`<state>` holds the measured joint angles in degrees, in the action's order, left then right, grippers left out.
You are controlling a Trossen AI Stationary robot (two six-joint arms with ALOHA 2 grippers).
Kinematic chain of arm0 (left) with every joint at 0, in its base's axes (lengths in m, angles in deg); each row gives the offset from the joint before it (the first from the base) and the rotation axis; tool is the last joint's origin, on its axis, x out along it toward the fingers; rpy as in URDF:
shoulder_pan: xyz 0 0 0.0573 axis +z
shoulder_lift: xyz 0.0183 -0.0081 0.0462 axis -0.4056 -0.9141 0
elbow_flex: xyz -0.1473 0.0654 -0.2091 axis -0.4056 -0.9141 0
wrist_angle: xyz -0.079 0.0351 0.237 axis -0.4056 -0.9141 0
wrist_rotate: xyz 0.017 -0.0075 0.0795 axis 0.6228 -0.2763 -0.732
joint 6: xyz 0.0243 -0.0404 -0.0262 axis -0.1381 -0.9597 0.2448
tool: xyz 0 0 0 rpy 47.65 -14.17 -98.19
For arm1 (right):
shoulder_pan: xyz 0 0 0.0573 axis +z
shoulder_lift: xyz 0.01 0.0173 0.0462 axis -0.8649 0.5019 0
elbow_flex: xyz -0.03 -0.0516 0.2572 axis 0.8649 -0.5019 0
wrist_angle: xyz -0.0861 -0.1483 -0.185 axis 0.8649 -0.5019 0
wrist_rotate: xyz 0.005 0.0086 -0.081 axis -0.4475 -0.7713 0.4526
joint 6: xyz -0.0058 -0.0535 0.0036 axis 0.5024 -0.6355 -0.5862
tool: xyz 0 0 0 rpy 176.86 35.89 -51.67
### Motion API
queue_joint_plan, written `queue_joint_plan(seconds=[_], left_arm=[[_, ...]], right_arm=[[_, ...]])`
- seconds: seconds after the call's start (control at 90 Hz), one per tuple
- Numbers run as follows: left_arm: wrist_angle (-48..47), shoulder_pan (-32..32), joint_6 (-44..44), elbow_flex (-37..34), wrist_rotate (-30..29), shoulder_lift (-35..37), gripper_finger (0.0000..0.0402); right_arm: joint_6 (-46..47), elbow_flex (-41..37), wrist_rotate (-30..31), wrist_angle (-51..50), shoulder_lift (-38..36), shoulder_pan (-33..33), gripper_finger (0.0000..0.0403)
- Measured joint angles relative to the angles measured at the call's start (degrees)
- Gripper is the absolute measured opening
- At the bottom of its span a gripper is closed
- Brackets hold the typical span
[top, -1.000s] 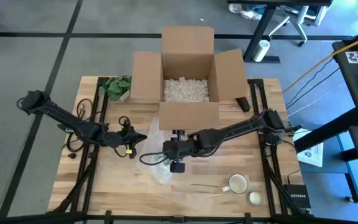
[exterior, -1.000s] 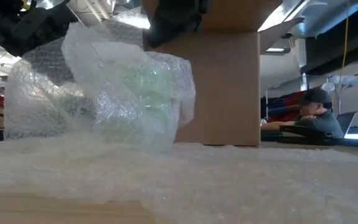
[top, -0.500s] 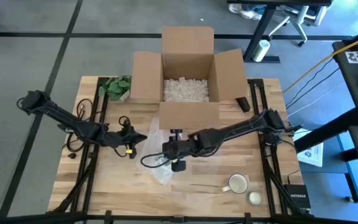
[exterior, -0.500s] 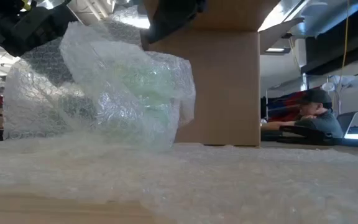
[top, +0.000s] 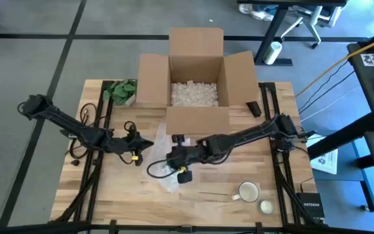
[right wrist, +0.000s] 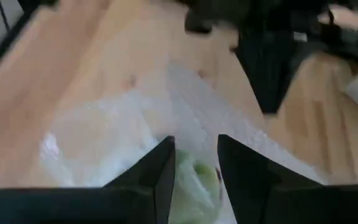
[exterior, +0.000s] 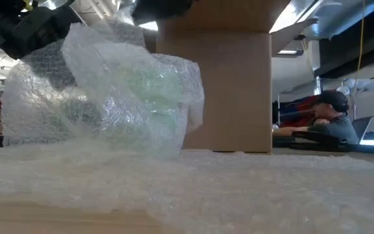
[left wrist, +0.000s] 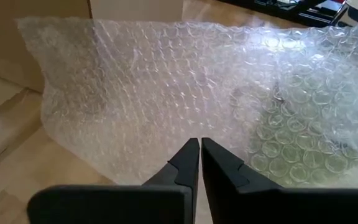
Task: Wrap mug
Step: Wrap the green mug with bubble wrap
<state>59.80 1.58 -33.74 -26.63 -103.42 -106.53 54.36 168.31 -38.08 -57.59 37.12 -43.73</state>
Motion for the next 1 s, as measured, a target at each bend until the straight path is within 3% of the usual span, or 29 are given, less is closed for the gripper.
queue_joint_plan(seconds=[0.1, 0.267, 0.356, 0.667, 1.0], left_arm=[[0.08, -0.02, -0.17, -0.02, 0.00, 0.00, 0.0000], [0.08, -0.01, -1.05, -0.04, 0.02, 0.00, 0.0000], [0.11, 0.00, -1.05, -0.04, 0.02, 0.00, 0.0000], [0.09, 0.00, 0.48, -0.04, 0.00, 0.00, 0.0000], [0.17, 0.01, 0.52, -0.04, -0.01, 0.00, 0.0000]], right_arm=[[0.03, 0.00, -0.63, 0.25, 1.60, -0.04, 0.0084], [1.02, -0.07, 1.51, -0.32, 2.40, 0.04, 0.0009], [1.78, -0.07, 4.19, 0.17, 1.85, 0.44, 0.0007], [5.71, 0.02, 5.13, 0.77, -2.09, 2.92, 0.0000], [18.87, 10.69, 5.43, -13.33, -1.63, 7.71, 0.0000]])
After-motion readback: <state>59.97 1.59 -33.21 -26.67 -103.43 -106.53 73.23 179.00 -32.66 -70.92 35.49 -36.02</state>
